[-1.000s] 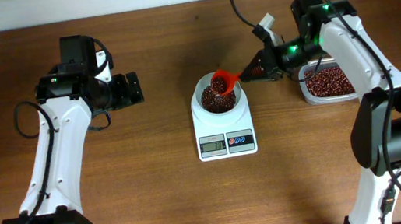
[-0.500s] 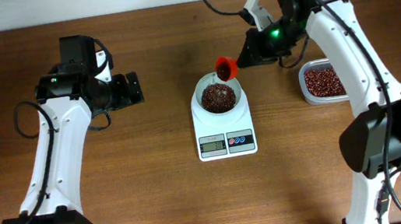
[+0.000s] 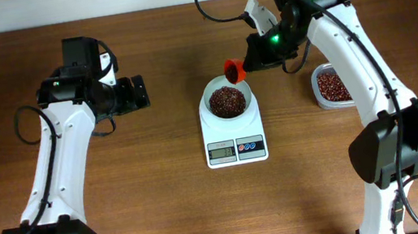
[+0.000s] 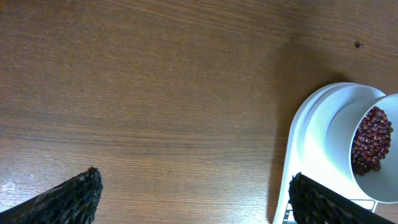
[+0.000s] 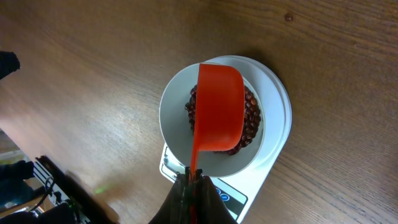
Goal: Scoop item into bowl and weigh 50g on scale
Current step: 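Tip the scoop with the right gripper to pour beans into the bowl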
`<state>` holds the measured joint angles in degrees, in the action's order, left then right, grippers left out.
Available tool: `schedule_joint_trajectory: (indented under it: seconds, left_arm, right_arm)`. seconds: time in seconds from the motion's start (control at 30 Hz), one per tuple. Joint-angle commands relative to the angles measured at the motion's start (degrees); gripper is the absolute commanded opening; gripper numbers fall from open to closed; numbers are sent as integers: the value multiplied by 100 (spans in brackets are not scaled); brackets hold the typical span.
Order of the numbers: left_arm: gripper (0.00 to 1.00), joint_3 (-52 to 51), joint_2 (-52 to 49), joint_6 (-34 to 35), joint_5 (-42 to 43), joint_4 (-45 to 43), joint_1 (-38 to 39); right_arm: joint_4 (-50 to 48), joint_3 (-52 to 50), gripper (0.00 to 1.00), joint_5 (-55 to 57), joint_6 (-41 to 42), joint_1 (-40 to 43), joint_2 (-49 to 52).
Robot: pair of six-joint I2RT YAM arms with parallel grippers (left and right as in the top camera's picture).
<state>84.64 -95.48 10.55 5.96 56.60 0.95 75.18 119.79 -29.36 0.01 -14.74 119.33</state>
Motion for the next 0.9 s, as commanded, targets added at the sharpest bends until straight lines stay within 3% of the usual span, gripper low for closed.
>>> schedule_joint_trajectory:
  seconds: [0.0,0.13,0.37,0.87]
  left_arm:
    - [99,-17,-42,13,-20,11,11]
    - [99,-17,-42,13,-20,11,11]
    - [99,-17,-42,13,-20,11,11]
    - [99,-17,-42,13,-20,11,11]
  right_arm:
    - [-22,118,4,55,9,-37,0]
    - [-20,118,4,173,33,-90,0]
    - [-44,118,4,1644,247,-758,0]
    - [-17,118,4,1633,476,-765,0]
